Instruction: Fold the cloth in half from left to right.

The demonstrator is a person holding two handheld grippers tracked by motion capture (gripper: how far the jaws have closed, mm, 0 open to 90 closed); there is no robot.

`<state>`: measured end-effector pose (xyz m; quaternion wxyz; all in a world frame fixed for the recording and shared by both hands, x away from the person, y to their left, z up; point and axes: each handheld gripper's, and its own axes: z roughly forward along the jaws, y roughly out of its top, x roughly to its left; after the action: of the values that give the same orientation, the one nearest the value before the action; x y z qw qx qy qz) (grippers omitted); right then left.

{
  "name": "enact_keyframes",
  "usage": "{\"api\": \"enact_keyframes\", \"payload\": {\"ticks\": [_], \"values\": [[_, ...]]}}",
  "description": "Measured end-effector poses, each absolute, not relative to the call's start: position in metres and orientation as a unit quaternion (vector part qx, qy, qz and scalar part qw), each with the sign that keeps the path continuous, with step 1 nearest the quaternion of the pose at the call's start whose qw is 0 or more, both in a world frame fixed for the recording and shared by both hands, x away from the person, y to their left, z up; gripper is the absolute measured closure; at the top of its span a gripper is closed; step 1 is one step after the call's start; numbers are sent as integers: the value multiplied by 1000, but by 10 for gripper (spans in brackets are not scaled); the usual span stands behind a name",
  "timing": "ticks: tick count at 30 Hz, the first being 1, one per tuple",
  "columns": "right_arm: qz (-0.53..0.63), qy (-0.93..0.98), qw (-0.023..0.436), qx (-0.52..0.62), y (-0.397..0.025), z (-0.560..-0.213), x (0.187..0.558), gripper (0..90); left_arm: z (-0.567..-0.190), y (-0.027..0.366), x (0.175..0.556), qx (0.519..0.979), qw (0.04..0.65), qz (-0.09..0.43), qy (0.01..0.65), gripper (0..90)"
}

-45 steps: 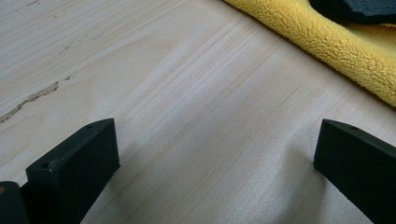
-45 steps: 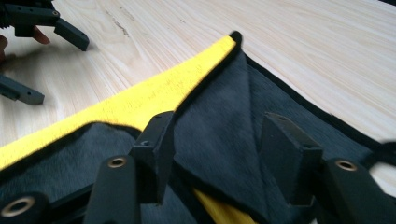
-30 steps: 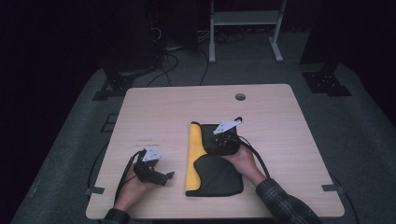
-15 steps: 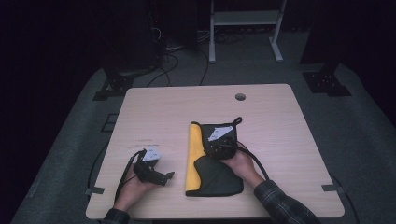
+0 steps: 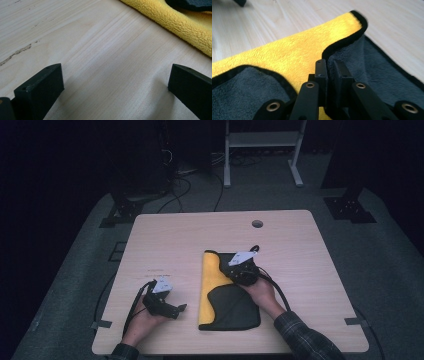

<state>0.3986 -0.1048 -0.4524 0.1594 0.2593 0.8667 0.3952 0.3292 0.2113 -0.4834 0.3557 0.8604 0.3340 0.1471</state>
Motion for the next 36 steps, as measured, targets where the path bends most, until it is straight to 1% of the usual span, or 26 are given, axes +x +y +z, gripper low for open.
{"api": "enact_keyframes", "payload": {"ticks": [8,14,19,23,26,30,33,36], "values": [[420,843,170,289,-125,-437,417,820,-483,211,329,861,355,148,333,0],[430,830,172,312,-136,-436,432,820,-483,211,329,860,356,147,334,0],[419,827,181,327,-144,-438,446,817,-484,211,329,860,357,148,334,0],[415,823,180,342,-150,-442,457,811,-484,211,329,860,357,148,334,0],[406,823,181,355,-153,-450,464,794,-484,211,329,860,357,148,334,0],[391,824,183,367,-158,-460,473,748,-484,211,329,860,357,148,334,0],[374,824,200,375,-161,-464,477,746,-484,211,329,860,357,148,334,0],[374,816,204,391,-167,-464,482,740,-484,211,329,860,357,148,334,0]]}}
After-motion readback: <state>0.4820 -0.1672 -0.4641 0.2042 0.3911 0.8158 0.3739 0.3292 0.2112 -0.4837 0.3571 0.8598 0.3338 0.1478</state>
